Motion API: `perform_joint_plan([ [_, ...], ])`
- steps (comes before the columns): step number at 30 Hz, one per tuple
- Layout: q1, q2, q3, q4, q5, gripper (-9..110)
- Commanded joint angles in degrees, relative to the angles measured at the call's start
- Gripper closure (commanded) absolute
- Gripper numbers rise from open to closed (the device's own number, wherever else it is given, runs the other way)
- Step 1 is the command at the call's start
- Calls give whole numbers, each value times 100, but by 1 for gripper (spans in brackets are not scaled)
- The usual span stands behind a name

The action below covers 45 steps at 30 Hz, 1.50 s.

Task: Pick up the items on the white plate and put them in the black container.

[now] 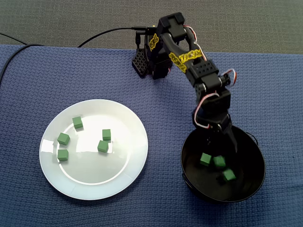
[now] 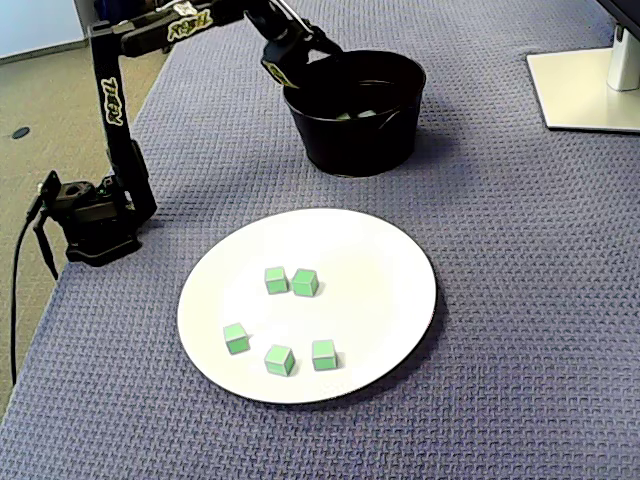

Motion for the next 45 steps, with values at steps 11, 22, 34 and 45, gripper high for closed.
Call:
perform_joint_plan([
  [11, 3533, 1424, -3032, 4192, 79, 55],
  [22, 5229, 677, -527, 3155, -826, 58],
  [34, 6284, -264, 18, 2804, -2505, 60],
  [45, 6592, -1222, -176, 2558, -3076, 65],
])
